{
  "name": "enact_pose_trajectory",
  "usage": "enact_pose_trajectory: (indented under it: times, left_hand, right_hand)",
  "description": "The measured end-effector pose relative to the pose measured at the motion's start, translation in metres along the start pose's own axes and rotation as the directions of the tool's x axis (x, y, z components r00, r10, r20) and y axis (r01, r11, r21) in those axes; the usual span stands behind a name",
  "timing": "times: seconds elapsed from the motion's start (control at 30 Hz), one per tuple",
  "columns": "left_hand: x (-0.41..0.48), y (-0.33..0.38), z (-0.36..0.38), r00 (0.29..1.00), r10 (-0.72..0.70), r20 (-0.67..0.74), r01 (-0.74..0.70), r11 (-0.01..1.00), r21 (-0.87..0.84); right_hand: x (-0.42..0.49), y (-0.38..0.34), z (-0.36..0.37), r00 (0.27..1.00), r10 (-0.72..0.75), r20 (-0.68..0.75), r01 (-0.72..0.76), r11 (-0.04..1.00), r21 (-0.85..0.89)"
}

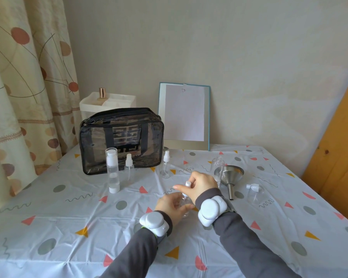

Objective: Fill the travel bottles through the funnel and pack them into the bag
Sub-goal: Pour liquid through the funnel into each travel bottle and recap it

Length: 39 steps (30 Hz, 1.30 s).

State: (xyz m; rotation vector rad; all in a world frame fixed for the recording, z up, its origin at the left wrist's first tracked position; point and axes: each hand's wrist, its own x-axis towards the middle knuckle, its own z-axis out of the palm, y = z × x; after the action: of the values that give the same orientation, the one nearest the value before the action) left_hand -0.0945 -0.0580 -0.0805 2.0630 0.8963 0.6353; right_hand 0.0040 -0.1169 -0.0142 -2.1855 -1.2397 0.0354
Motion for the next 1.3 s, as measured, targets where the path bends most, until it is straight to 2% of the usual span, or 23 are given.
enact_pose_trajectory:
  times: [0.13,0.2,0.3,0.4,0.47,0.63,0.7,0.77,0.97,1.17,1.23,1.3]
  left_hand:
    - [0.001,0.002,-0.001,0.999,0.022,0.029,-0.021,0.999,-0.026]
    - [-0.001,0.003,-0.003,0.999,0.025,0.035,-0.024,0.999,-0.030]
    - [-0.002,0.005,-0.006,0.999,0.028,0.030,-0.028,0.999,-0.024]
    - [-0.005,0.006,-0.005,0.998,0.046,0.037,-0.043,0.996,-0.074]
    - [-0.005,0.006,-0.004,0.998,0.046,0.034,-0.043,0.996,-0.084]
    - [-0.003,0.004,-0.001,1.000,0.017,0.011,-0.017,0.999,-0.046]
    - [-0.002,0.005,-0.002,1.000,0.016,0.019,-0.016,1.000,-0.018]
    - [-0.002,0.005,-0.003,0.999,0.021,0.028,-0.021,1.000,-0.006]
    - [-0.005,0.006,-0.004,0.998,0.044,0.038,-0.039,0.993,-0.109]
    - [-0.003,0.005,-0.003,1.000,-0.015,0.016,0.016,0.998,-0.063]
    - [-0.003,0.005,-0.003,0.999,-0.011,0.030,0.013,0.998,-0.069]
    - [-0.003,0.005,-0.004,0.999,0.004,0.042,-0.001,0.997,-0.078]
  right_hand:
    - [0.001,-0.002,-0.001,1.000,0.028,0.012,-0.027,0.995,-0.093]
    - [0.000,0.000,-0.002,1.000,-0.016,0.026,0.018,0.995,-0.093]
    - [-0.008,0.001,-0.003,0.988,-0.120,0.101,0.108,0.987,0.116]
    - [-0.016,0.002,-0.007,0.968,-0.203,0.146,0.133,0.914,0.384]
    - [-0.018,0.005,-0.008,0.964,-0.206,0.167,0.113,0.889,0.444]
    - [-0.013,0.009,-0.009,0.992,-0.047,0.114,0.011,0.954,0.301]
    - [-0.012,0.006,-0.007,0.992,-0.069,0.105,0.055,0.990,0.131]
    - [-0.013,0.005,-0.004,0.991,-0.105,0.088,0.100,0.993,0.055]
    - [-0.022,0.010,-0.007,0.975,-0.171,0.140,0.113,0.930,0.350]
    - [-0.017,0.010,-0.005,0.995,-0.043,0.086,0.022,0.973,0.231]
    - [-0.016,0.010,-0.003,0.996,-0.046,0.076,0.031,0.981,0.192]
    - [-0.016,0.011,-0.001,0.993,-0.090,0.078,0.070,0.972,0.224]
